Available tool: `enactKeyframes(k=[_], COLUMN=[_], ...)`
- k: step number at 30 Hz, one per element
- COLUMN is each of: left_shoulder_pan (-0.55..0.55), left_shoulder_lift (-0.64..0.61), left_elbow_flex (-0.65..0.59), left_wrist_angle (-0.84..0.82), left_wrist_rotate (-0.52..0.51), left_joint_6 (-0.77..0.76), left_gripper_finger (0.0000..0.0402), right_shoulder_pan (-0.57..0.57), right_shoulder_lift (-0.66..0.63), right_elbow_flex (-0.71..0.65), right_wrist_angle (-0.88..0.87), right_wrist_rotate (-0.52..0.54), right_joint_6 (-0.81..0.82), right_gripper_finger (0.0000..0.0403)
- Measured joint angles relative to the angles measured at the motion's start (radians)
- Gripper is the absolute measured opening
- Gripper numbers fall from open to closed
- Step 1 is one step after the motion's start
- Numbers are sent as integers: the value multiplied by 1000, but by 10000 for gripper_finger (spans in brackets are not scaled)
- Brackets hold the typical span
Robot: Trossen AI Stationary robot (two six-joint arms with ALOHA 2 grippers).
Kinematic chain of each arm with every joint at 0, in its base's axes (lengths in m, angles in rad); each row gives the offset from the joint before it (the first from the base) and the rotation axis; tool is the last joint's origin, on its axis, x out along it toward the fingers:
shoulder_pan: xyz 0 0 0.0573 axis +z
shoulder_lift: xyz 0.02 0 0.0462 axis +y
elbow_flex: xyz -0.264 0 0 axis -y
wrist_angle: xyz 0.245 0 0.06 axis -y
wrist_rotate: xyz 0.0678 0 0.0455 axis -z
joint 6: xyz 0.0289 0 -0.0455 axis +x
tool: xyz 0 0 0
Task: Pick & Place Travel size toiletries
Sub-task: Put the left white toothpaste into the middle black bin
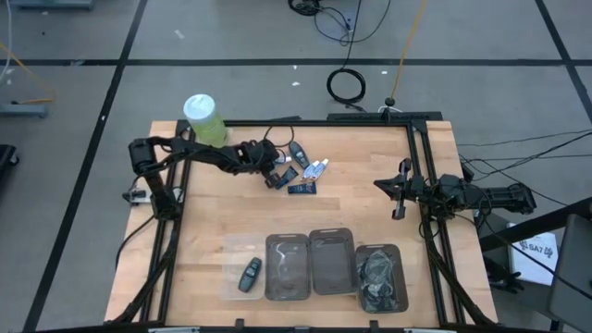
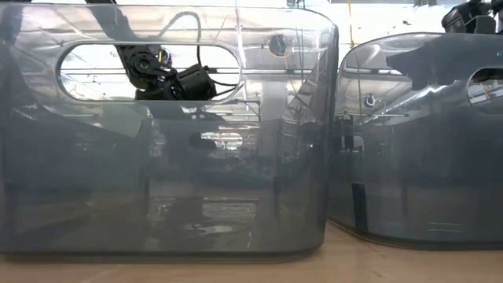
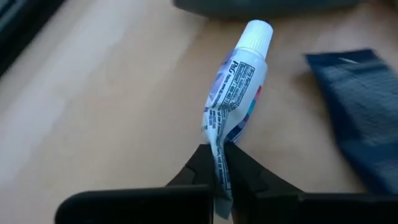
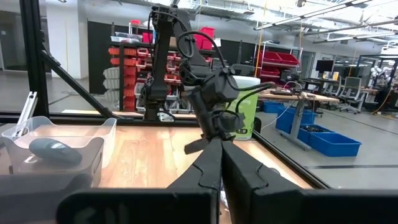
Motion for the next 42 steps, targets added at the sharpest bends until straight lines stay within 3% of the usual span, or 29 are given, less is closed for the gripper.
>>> enactKeyframes(k=[9,19,25,30,36,42], left_shoulder_pan=[-100,-375,-559,-644,-634,-583], left_shoulder_lift=[-222,-516,-600,-625,-580,-496], left_elbow_flex=[-2,-5,-109,-249,-374,-393], left_wrist_angle=[-71,-22,199,532,887,1014], left_wrist_rotate=[-3,-44,-120,-149,-64,4], left_joint_6=[-28,-32,-4,65,102,95], left_gripper_finger=[3,2,1,0,0,0], right_shoulder_pan=[0,0,0,0,0,0], right_shoulder_lift=[0,0,0,0,0,0], right_elbow_flex=[0,0,0,0,0,0], right_wrist_angle=[0,0,1,1,104,230], right_wrist_rotate=[0,0,0,-1,1,2], right_joint_6=[0,0,0,0,150,255], right_gripper_finger=[4,4,4,4,4,4])
